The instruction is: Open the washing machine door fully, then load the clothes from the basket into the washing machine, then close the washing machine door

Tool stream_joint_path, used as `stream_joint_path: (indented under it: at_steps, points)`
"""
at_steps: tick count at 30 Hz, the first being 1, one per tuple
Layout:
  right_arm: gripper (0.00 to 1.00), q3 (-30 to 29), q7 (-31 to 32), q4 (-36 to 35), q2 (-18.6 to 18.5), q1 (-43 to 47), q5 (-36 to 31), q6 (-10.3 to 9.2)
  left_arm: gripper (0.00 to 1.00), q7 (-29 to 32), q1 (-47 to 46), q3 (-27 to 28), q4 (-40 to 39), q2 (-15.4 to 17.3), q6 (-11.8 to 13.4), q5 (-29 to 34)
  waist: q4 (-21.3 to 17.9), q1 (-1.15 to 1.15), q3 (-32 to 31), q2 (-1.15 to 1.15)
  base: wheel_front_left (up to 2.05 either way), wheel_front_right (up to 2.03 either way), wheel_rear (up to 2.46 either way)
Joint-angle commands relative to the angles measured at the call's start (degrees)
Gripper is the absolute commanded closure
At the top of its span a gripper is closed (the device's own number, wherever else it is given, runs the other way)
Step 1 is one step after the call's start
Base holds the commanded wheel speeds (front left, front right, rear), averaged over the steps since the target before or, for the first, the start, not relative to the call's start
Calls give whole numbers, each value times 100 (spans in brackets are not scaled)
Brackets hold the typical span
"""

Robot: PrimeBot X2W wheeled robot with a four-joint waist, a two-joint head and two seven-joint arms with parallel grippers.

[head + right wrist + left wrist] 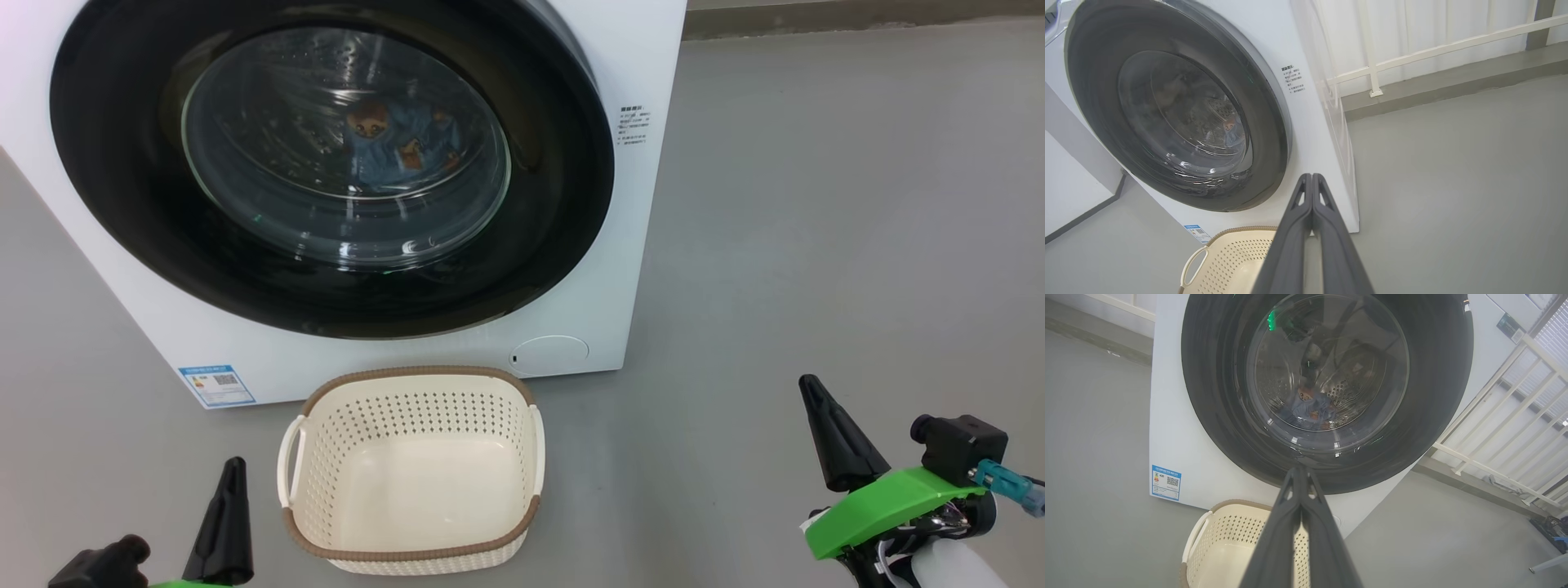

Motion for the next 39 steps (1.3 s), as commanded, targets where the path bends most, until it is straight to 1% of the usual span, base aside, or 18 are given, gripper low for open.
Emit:
stream_joint_path:
  at_steps: [1, 39]
  points:
    - [100, -113, 42, -166, -28, -157, 202, -2, 100, 34, -136, 115, -122, 69, -23, -153, 7, -1, -1, 0, 0, 0, 0]
    - [100, -679, 654, -323, 265, -31, 2164, -6, 100, 660, -254, 539, -89, -194, -100, -1915, 148, -1, -34, 0, 0, 0, 0]
